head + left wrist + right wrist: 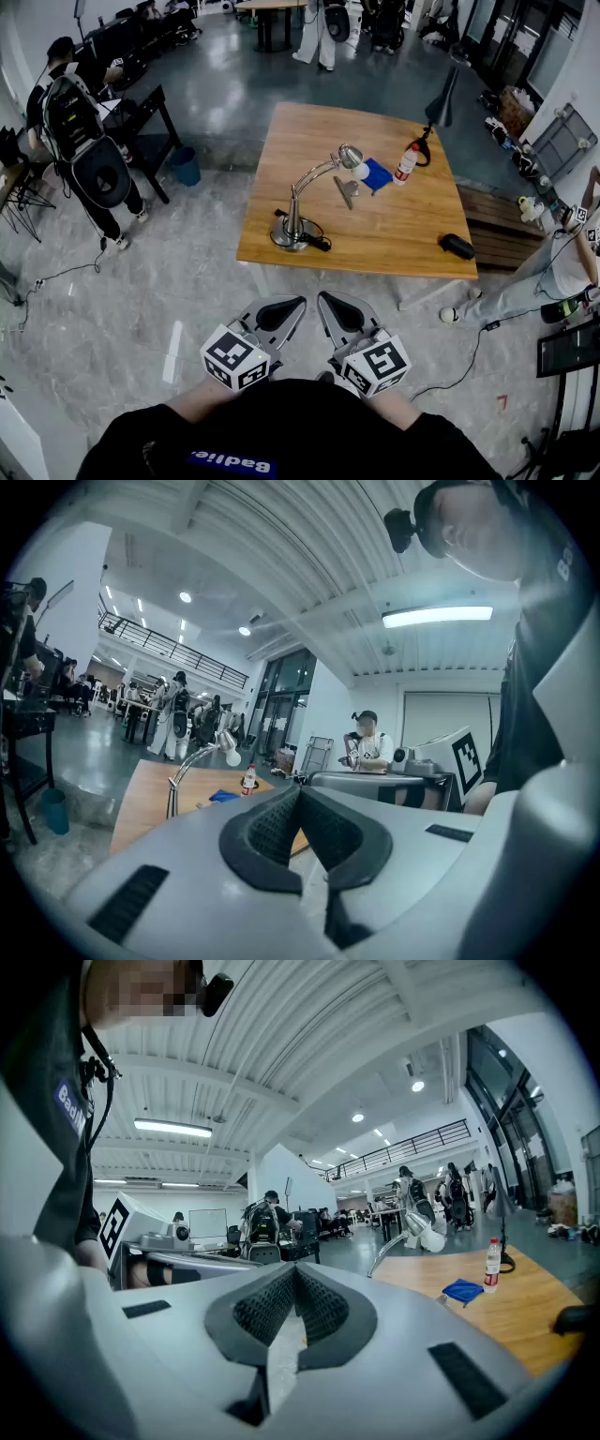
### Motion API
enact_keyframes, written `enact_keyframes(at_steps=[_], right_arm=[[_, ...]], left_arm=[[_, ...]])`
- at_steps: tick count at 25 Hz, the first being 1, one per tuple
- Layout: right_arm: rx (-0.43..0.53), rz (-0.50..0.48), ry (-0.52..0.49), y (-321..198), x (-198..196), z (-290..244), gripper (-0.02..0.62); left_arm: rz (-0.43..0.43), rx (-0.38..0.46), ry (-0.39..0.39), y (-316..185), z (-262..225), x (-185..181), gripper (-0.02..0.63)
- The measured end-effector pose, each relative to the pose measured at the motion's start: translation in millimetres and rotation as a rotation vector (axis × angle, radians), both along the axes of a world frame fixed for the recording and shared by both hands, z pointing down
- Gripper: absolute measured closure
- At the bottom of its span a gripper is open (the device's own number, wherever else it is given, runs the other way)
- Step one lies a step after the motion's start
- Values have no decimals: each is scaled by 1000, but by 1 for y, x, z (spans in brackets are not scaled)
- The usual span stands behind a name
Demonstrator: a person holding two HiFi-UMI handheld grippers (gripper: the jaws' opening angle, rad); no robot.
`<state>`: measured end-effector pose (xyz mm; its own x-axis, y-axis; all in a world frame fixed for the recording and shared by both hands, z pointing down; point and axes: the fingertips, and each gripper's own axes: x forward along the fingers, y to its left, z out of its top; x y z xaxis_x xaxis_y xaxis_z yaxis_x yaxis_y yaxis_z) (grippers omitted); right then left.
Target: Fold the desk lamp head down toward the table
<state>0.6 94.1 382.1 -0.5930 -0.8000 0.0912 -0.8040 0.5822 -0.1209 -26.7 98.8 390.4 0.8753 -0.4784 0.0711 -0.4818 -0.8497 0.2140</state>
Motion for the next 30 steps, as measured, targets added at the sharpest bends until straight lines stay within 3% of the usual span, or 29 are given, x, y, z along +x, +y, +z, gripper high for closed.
enact_keyframes(at_steps=[17,30], right_arm=[[17,-39,2,0,-2,-3,598],[85,-106,74,-20,39,-9,598]], left_arm=[[-1,-25,-23,-2,11,9,609],[-104,6,-70,-33,10,41,609]])
